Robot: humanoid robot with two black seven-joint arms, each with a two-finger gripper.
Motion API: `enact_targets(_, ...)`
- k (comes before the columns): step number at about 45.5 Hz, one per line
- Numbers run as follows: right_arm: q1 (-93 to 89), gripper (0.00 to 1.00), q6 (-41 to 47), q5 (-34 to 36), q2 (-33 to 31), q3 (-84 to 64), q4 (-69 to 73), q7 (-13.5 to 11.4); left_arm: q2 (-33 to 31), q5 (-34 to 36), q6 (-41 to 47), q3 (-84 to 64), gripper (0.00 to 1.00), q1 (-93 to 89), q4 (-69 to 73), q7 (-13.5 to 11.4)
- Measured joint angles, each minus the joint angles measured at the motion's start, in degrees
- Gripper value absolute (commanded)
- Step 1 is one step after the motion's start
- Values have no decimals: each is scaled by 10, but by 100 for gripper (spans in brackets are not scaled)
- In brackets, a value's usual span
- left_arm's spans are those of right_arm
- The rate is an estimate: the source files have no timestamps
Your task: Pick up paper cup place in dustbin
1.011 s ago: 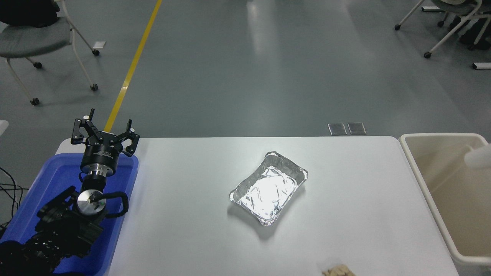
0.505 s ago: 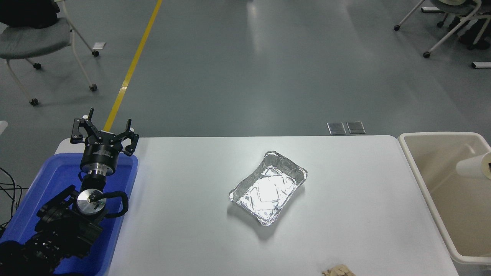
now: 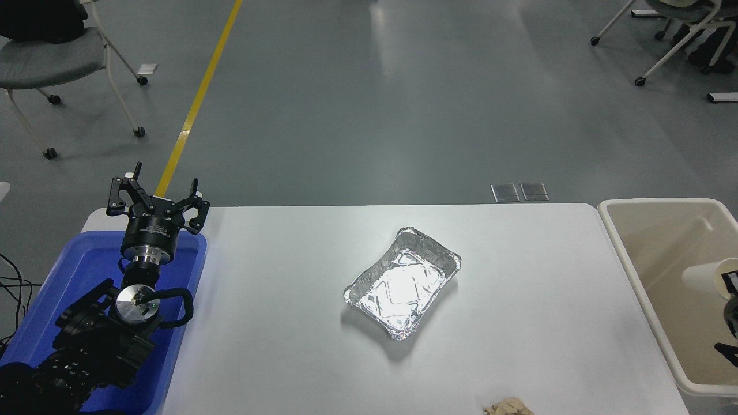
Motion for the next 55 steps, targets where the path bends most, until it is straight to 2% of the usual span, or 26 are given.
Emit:
enact_targets(2, -2, 30, -1, 1, 1, 0, -1, 0, 0, 0, 0, 0, 99, 0, 0, 0)
enact_targets(7, -9, 58, -11, 4, 1, -2, -3, 0, 0, 0, 0, 0, 99, 0, 0, 0)
enact_targets(11, -11, 75, -24, 5, 1, -3, -4, 0, 0, 0, 0, 0, 99, 0, 0, 0)
enact_targets(16, -13, 88, -40, 6, 1, -4, -5, 1, 0, 0, 0, 0, 99, 0, 0, 0)
enact_targets(21, -13, 93, -50, 6, 1, -5, -5, 1, 0, 0, 0, 0, 99, 0, 0, 0)
enact_targets(50, -3, 93, -64, 0, -10, -7, 11, 1, 0, 0, 0, 0, 99, 0, 0, 0)
enact_targets(55, 5, 94, -64, -2, -28, -7, 44, 1, 0, 0, 0, 0, 99, 0, 0, 0)
